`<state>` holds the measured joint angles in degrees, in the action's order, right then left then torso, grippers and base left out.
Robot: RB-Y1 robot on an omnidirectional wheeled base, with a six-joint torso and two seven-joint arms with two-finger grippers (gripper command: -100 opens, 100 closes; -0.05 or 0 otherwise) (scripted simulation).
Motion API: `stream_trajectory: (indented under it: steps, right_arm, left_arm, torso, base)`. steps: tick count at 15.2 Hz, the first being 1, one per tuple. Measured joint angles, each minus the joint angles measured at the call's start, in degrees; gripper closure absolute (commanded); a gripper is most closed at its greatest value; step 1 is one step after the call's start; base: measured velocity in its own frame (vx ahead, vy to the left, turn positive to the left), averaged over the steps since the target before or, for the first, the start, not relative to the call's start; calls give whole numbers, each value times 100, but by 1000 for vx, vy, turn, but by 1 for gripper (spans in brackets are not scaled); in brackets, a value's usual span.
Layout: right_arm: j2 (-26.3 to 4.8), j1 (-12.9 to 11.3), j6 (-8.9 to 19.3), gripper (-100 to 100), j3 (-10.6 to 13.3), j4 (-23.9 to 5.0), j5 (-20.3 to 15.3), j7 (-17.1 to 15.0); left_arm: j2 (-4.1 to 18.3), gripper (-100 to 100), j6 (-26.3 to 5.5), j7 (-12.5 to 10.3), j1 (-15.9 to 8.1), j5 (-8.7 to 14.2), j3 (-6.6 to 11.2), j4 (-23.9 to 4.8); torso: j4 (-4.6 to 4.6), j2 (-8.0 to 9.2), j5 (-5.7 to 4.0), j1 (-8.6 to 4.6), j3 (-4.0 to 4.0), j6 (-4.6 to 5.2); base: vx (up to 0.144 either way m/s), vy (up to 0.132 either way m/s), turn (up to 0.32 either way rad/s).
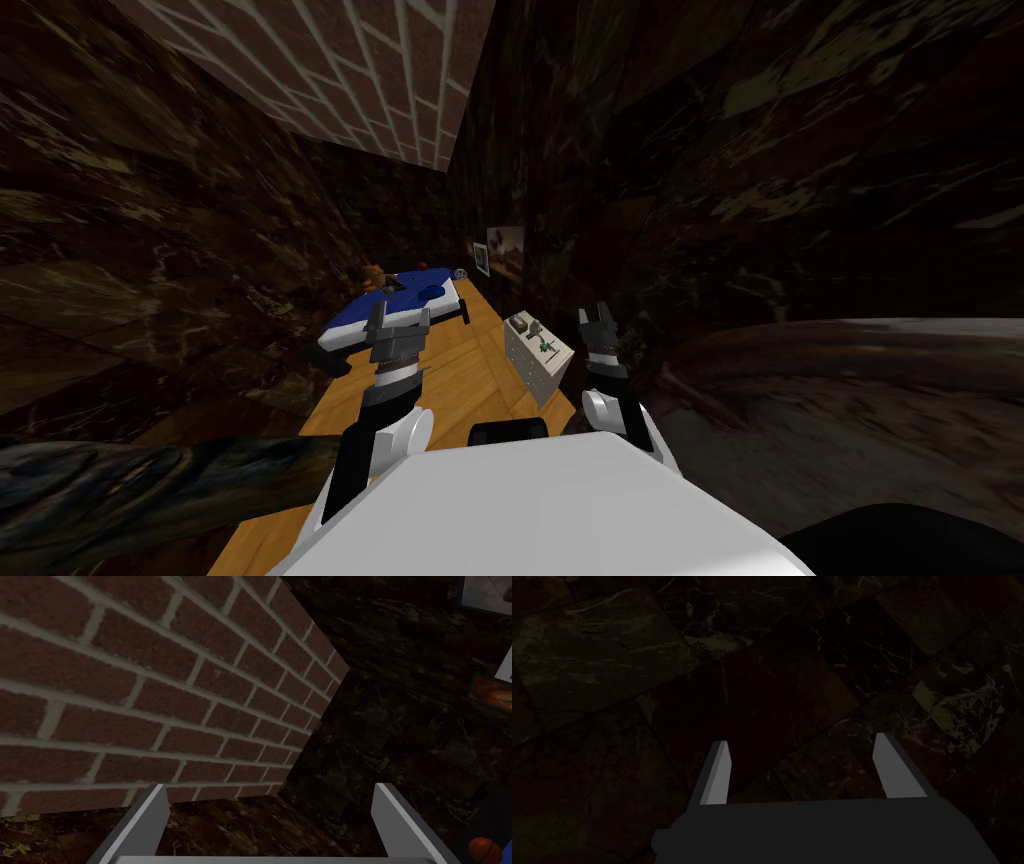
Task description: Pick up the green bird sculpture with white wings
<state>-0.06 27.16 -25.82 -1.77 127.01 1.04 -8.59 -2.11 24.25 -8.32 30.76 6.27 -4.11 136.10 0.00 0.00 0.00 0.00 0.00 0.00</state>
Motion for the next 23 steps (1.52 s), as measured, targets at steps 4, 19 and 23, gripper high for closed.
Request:
stream_trajectory:
  steps: [4, 19, 23]
  right_arm:
    - [-416, 1, 38, -100, 23, -172, -50, 64]
    - [-1822, -30, 299, -100, 238, -1718, -491, 661]
    - [-2122, -45, 382, -100, 262, -2096, -583, 780]
  left_arm:
    - [0, 0, 0, 0, 0, 0, 0, 0]
    - [0, 0, 0, 0, 0, 0, -1, 0]
    - [0, 0, 0, 0, 0, 0, -1, 0]
  torso:
    - [-2, -7, 2, 9, -4, -1]
    - [-4, -16, 4, 19, -10, -2]
    - [-3, -13, 4, 19, -8, -3]
  base:
    - [16, 28, 69]
    - [34, 52, 116]
    - [31, 44, 89]
